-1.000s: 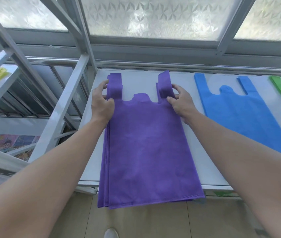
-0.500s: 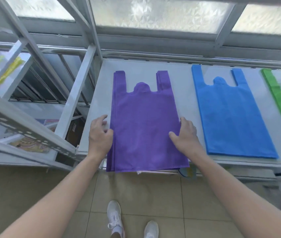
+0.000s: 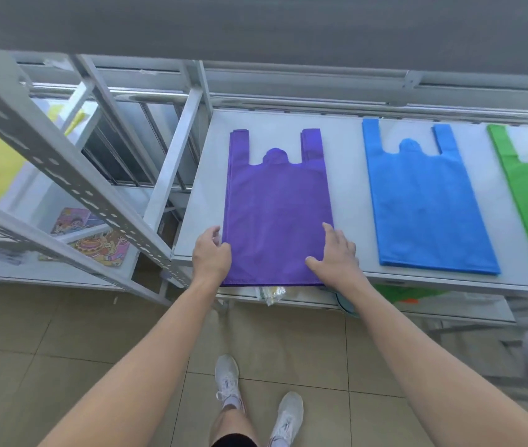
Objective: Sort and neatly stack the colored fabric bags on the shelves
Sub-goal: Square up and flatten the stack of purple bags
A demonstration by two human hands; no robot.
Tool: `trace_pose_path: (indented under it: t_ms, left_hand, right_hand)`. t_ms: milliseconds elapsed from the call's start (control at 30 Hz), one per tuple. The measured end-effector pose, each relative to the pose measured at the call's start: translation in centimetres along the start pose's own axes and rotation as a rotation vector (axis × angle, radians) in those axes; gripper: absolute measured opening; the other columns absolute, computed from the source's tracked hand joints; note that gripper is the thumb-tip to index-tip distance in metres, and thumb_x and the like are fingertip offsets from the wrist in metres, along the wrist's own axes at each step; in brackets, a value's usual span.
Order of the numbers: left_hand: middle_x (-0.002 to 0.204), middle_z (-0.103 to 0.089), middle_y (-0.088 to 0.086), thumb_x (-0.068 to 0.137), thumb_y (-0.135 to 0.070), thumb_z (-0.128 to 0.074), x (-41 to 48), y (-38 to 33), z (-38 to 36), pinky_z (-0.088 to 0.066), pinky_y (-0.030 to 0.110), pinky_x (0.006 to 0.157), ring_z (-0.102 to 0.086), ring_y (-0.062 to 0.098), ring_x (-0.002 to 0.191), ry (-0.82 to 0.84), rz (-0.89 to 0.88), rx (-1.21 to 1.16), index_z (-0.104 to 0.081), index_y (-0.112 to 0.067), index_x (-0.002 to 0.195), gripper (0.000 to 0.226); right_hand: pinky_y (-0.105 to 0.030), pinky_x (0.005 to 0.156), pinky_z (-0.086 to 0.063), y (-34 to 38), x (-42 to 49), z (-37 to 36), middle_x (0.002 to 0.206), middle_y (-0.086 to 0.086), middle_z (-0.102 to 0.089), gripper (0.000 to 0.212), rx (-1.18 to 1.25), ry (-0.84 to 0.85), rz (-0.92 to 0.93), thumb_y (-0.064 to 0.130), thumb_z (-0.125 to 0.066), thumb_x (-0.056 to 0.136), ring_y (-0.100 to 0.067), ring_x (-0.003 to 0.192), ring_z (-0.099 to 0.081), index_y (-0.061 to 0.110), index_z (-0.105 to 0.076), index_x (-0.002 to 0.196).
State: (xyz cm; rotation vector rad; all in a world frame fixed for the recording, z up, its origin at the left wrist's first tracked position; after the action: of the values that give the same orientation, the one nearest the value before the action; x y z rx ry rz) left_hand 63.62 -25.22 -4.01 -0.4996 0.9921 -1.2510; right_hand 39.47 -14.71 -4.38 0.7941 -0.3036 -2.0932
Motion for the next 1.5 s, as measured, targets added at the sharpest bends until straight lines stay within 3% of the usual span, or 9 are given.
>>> trace_pose_path:
  t_ms: [133,333,600,767,933,1167,1267,1367,1500]
  left_hand:
    - [0.116,-0.064,-0.007,0.092,-0.002,-0.048,0.4,0.0,-0.7,-0.045,0.027,0.091,-0.060,0.015,0.118,0.044,-0.009,-0.016,-0.061,-0.025,0.122,0.040]
    - [0.142,-0.057,0.007,0.089,-0.007,-0.055,0.8,0.9,-0.8,-0.045,0.042,0.113,-0.053,0.024,0.134,-0.010,-0.047,0.078,-0.056,-0.014,0.142,0.054]
    - [0.147,-0.054,0.006,0.090,-0.003,-0.056,-0.1,1.6,-1.3,-0.040,0.038,0.115,-0.047,0.025,0.137,0.029,-0.180,0.203,-0.053,-0.010,0.146,0.056]
    - [0.149,-0.050,-0.001,0.089,-0.022,-0.077,-0.2,2.2,-0.6,-0.035,0.034,0.117,-0.042,0.019,0.139,0.122,-0.573,0.361,-0.068,-0.019,0.130,0.042]
    - [0.143,-0.055,-0.008,0.075,-0.043,-0.085,-0.5,2.5,-1.3,-0.045,0.045,0.110,-0.049,0.019,0.134,0.334,-0.876,0.653,-0.069,-0.028,0.126,0.055]
    - [0.134,-0.066,0.003,0.074,-0.019,-0.077,-0.4,1.5,-1.3,-0.056,0.044,0.093,-0.061,0.030,0.117,0.291,-1.034,0.804,-0.074,-0.021,0.117,0.043]
    - [0.130,-0.070,0.004,0.086,-0.013,-0.072,-0.5,1.6,-1.2,-0.058,0.043,0.091,-0.066,0.030,0.113,0.216,-1.110,0.806,-0.074,-0.015,0.117,0.030]
    - [0.119,-0.074,0.001,0.103,-0.025,-0.054,-0.5,1.0,-0.8,-0.057,0.042,0.087,-0.069,0.027,0.108,0.145,-1.023,0.681,-0.070,-0.015,0.119,0.024]
    - [0.117,-0.075,-0.002,0.109,-0.049,-0.033,-0.3,0.9,-0.4,-0.055,0.039,0.085,-0.070,0.024,0.107,0.180,-0.987,0.667,-0.070,-0.017,0.120,0.049]
  right_hand:
    - [-0.052,0.122,-0.027,-0.1,-0.2,-0.3,0.168,-0.005,-0.023,0.084,0.080,0.022,0.055,0.035,-0.062,0.091,-0.031,0.154,-0.014,0.025,-0.018,0.163]
    - [-0.049,0.120,-0.032,-0.8,-0.1,-0.5,0.163,-0.003,-0.030,0.071,0.093,0.000,0.058,0.031,-0.060,0.092,-0.030,0.150,-0.021,0.021,-0.033,0.157]
    - [-0.050,0.122,-0.026,-0.9,1.0,-0.3,0.173,-0.001,-0.009,0.069,-0.076,0.030,0.095,0.029,-0.050,0.100,-0.025,0.155,-0.009,0.023,-0.024,0.163]
    - [-0.049,0.120,-0.029,-1.7,0.8,0.4,0.173,-0.004,-0.009,0.074,-0.148,-0.023,0.227,0.046,-0.064,0.094,-0.028,0.153,-0.013,0.030,-0.032,0.159]
    - [-0.049,0.117,-0.030,-2.3,-0.1,-0.2,0.170,0.003,-0.017,0.080,-0.308,-0.018,0.503,0.061,-0.077,0.076,-0.021,0.154,-0.015,0.039,-0.047,0.146]
    - [-0.049,0.112,-0.039,-2.4,0.0,0.2,0.154,-0.002,-0.037,0.068,-0.308,-0.019,0.550,0.032,-0.076,0.077,-0.025,0.145,-0.032,0.028,-0.055,0.142]
    - [-0.051,0.109,-0.043,-2.4,0.0,0.3,0.151,-0.007,-0.044,0.062,-0.323,-0.020,0.577,0.024,-0.077,0.081,-0.028,0.142,-0.039,0.023,-0.059,0.140]
    - [-0.042,0.109,-0.047,-2.0,-0.2,1.1,0.144,-0.007,-0.056,0.048,-0.190,-0.077,0.607,0.016,-0.073,0.084,-0.026,0.133,-0.053,0.017,-0.066,0.131]
    - [-0.037,0.106,-0.050,-1.8,0.0,1.9,0.131,0.002,-0.066,0.038,-0.101,-0.103,0.643,0.007,-0.066,0.090,-0.018,0.121,-0.060,0.017,-0.068,0.127]
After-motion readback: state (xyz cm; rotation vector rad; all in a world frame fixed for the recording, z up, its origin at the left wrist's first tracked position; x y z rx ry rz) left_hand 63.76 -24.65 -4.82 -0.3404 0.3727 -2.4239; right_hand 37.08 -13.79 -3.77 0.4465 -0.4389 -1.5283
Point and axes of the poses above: each hand's wrist, its own x-axis towards the middle knuckle, its own z-axis out of the back of the hand, y = z × x, the point moved 4 cm from there along x, towards the middle knuckle
